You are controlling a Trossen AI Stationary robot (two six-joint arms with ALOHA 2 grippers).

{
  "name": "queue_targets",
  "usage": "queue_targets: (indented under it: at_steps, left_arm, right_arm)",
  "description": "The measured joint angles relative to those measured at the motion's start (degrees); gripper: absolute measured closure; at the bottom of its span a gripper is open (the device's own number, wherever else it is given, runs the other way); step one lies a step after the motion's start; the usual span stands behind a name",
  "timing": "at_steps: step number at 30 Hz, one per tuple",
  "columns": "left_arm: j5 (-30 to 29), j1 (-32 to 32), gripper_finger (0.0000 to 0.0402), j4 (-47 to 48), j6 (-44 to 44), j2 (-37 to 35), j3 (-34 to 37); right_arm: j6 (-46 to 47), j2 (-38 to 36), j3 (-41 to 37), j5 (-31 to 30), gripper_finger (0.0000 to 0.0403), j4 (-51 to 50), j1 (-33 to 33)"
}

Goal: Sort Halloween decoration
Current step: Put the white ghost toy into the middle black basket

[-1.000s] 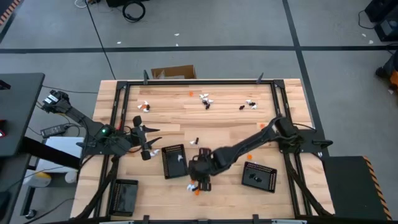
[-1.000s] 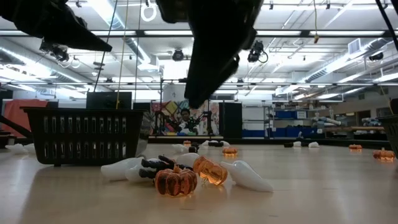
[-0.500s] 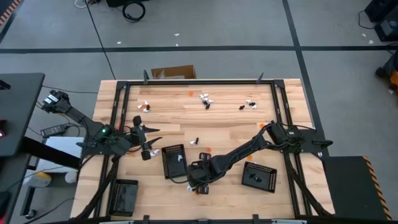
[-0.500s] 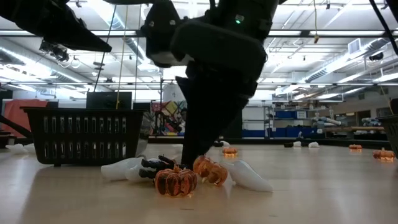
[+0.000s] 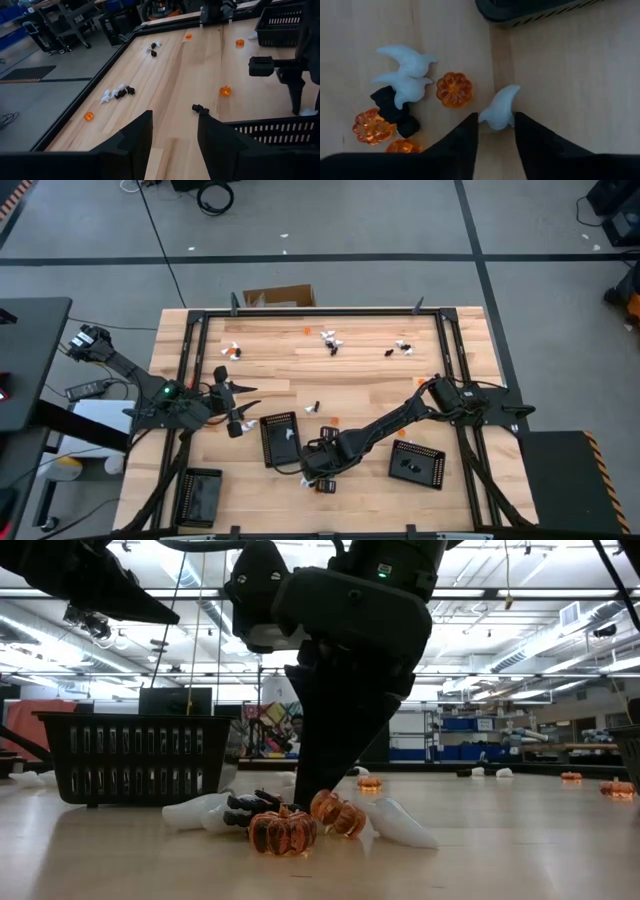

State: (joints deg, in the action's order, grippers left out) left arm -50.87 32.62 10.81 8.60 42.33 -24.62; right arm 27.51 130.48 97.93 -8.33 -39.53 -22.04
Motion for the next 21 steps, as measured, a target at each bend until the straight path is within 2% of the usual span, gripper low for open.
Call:
queue_targets:
  at_steps: [6,12,16,21]
  left_arm:
    - [0.0,0.02,0.024,0.21,0.02,0.0,0.0]
    - [0.14,0.02,0.024,0.21,0.02,0.0,0.0]
    - [0.2,0.02,0.024,0.22,0.02,0.0,0.0]
    - [0.2,0.02,0.024,0.28,0.04,0.0,0.02]
  right_arm:
    - [0.64,0.02,-0.04,-0.67,0.0336,-0.13,0.23]
    - [1.33,-0.11,-0.11,-1.5,0.036,-0.58,0.42]
    - [1.1,-1.17,-0.5,-4.88,0.0342,-1.77,0.42]
    - [3.91,-2.26,-0.38,-12.17,0.0284,1.31,0.55]
